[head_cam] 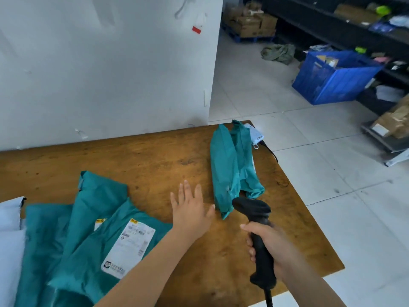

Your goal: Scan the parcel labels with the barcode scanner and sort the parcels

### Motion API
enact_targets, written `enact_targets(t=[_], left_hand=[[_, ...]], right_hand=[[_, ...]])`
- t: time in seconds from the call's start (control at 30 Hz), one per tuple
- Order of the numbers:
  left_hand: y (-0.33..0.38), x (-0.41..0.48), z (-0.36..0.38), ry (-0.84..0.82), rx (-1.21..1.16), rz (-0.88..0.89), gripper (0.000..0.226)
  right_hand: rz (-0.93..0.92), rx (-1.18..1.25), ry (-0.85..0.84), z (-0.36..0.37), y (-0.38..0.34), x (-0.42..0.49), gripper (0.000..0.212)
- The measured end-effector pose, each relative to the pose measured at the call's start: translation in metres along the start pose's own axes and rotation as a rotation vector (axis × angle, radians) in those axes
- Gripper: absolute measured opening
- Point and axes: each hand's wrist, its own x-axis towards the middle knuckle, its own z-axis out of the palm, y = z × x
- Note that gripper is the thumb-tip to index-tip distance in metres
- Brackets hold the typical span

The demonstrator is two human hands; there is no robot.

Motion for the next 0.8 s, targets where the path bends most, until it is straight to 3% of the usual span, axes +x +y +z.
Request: enact_targets(t=[0.1, 0.23, 0.3, 0.37, 0.47, 0.6, 0.67, 0.73, 0.8], left_hand=[[0.039, 0.025, 0.008, -0.050, -0.260, -0.082, 0.083], [0.077, 0.064, 0.025, -0.113, -0.405, -0.216, 0.093], [0.082, 0.080, 0.031, -0.129, -0.484, -0.296, 0.076], [0.080, 0.088, 0.033, -0.082, -0.511, -0.294, 0.034], [0.069, 0.085, 0.036, 0.023, -0.609, -0.304, 0.040], [0.028, 0.043, 0.042, -0.056, -1.101, -0.526, 0.033], [0.001, 0.008, 0.049, -0.095, -1.039, -0.599, 0.030], [-0.024, -0.030, 0.054, -0.133, -0.821, -0.629, 0.034], [-0.041, -0.062, 0.054, -0.256, -0.708, -0.643, 0.034]], right_hand=[[-0.021, -0.037, -0.018, -0.027, -0.014, 0.007, 0.020], [-0.029, -0.028, -0.023, -0.062, -0.030, 0.017, 0.020], [-0.019, -0.030, -0.016, -0.076, -0.034, 0.020, 0.019], [-0.002, -0.038, -0.016, -0.087, -0.035, 0.024, 0.018], [0.039, -0.047, -0.041, -0.097, -0.034, 0.027, 0.017], [0.110, -0.077, -0.085, -0.095, -0.030, 0.035, 0.025], [0.152, -0.095, -0.130, -0.085, -0.028, 0.039, 0.027], [0.181, -0.126, -0.173, -0.071, -0.025, 0.041, 0.026], [0.184, -0.139, -0.204, -0.054, -0.022, 0.044, 0.022]])
